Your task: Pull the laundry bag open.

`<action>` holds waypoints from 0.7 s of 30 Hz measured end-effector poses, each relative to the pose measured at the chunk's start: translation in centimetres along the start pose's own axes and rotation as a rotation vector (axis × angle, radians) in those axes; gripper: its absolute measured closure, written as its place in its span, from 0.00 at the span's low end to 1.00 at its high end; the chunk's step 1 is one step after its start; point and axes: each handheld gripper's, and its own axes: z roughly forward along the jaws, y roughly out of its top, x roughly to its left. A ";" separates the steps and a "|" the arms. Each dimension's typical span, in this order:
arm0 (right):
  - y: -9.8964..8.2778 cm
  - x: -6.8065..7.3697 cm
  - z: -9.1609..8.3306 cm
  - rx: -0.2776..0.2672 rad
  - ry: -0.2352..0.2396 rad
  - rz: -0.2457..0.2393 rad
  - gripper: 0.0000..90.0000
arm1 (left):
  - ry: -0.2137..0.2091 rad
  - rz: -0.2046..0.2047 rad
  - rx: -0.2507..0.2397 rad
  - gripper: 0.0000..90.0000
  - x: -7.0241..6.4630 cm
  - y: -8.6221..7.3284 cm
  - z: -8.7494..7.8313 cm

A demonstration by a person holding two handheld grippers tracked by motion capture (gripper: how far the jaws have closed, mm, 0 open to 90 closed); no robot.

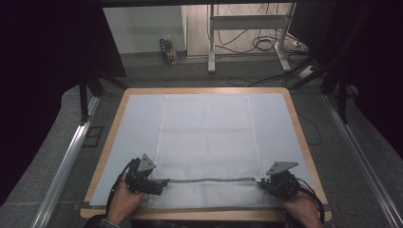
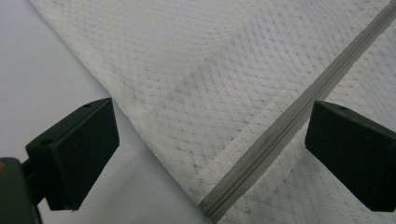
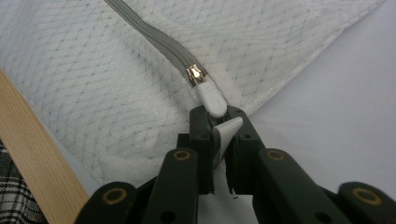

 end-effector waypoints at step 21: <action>0.1 1.8 0.0 0.047 -0.064 0.047 0.84 | 0.009 0.025 0.014 0.04 -0.3 0.1 0.1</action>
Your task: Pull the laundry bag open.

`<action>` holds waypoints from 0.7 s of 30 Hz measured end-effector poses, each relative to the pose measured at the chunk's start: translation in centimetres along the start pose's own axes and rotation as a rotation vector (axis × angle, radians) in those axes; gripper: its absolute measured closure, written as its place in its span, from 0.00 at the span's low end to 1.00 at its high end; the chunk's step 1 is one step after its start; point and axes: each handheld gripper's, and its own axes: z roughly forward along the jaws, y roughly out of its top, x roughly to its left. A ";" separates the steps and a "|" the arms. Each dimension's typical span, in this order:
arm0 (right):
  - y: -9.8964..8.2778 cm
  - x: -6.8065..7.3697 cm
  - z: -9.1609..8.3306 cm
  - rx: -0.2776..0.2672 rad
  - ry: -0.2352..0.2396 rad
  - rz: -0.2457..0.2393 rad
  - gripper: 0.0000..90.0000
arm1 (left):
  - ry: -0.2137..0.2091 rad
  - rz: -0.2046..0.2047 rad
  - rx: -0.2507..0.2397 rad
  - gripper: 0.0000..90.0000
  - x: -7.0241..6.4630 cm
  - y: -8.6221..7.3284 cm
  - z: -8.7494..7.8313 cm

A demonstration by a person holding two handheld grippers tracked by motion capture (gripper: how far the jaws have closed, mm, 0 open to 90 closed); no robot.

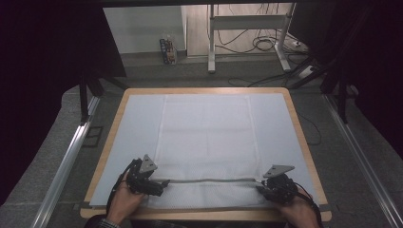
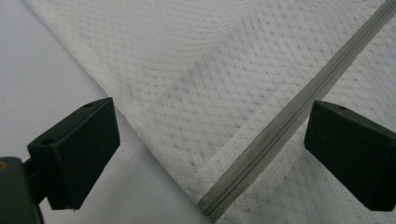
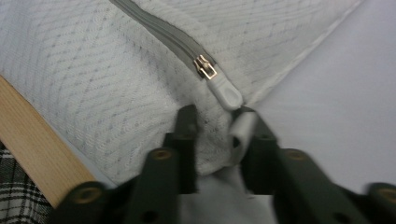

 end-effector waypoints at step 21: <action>0.5 -0.1 -0.9 -0.090 0.009 -0.106 0.96 | -0.193 -0.020 -0.070 0.04 -2.3 4.9 1.7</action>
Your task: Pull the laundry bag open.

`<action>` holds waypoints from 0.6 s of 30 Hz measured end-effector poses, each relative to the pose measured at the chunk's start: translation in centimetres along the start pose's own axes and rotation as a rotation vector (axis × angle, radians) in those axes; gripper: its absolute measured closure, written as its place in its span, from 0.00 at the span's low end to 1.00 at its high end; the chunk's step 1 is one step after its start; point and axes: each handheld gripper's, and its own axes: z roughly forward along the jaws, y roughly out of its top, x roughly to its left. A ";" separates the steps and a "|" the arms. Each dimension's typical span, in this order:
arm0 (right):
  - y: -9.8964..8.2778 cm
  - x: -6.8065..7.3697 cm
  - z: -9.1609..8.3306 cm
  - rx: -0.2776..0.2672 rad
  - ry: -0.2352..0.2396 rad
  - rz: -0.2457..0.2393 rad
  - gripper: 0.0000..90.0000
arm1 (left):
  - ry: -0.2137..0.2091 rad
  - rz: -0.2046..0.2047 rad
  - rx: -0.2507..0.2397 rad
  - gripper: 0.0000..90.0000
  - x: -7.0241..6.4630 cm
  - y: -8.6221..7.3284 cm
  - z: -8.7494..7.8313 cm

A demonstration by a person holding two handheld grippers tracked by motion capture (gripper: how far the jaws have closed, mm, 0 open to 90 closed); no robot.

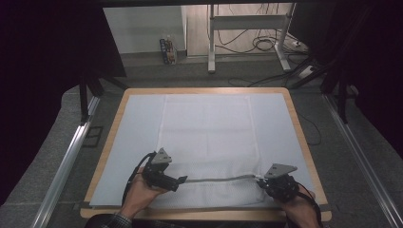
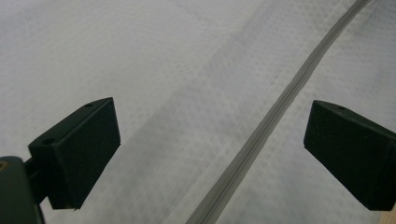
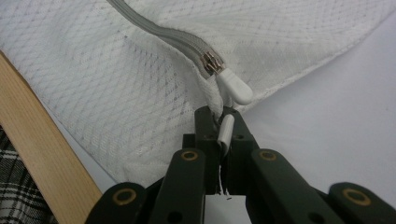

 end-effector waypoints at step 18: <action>-0.1 -0.3 -0.2 -0.030 -0.007 -0.050 0.96 | -0.146 0.101 -0.018 0.07 -4.4 7.6 7.1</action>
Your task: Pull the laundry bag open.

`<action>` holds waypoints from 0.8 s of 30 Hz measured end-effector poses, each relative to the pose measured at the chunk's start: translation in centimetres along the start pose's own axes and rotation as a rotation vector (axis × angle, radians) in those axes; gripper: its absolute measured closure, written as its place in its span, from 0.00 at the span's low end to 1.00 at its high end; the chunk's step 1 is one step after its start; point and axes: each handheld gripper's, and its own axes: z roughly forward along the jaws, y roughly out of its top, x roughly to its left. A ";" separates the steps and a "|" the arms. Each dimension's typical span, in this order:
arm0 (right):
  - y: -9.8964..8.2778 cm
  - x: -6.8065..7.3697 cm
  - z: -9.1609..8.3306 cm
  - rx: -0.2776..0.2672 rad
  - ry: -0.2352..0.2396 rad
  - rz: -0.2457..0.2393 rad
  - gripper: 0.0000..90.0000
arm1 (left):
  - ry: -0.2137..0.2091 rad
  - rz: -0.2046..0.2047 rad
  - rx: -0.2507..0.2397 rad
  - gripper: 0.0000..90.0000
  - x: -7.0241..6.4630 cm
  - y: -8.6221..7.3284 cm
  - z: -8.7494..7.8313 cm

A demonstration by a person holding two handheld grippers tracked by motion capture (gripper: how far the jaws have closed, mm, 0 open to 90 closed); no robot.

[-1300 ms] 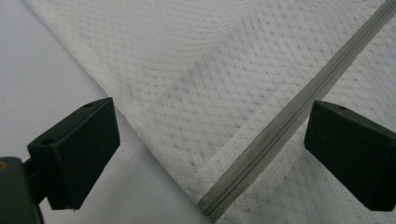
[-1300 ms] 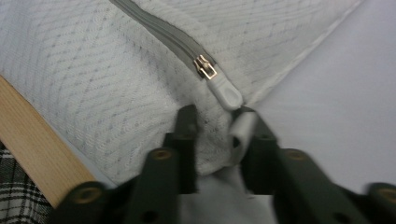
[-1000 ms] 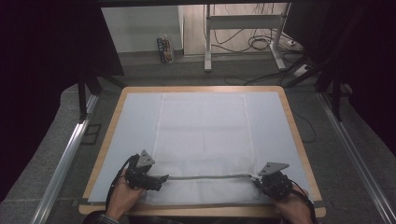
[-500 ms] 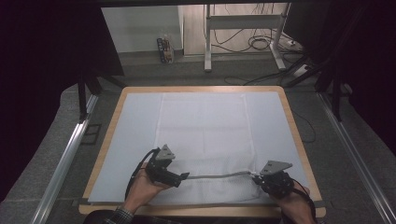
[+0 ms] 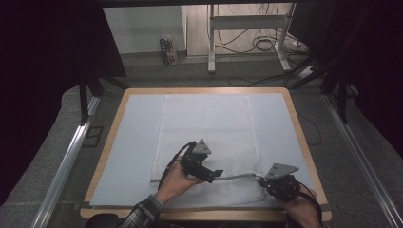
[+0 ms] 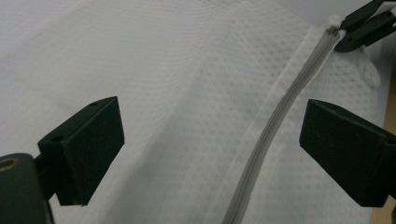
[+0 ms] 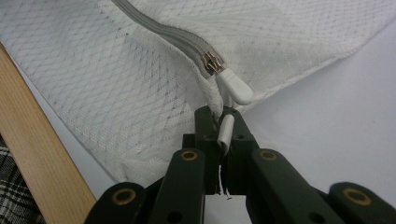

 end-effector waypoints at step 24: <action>0.0 0.0 -0.1 -0.007 -0.001 -0.004 0.95 | -0.084 0.131 0.023 0.07 -4.3 6.6 7.8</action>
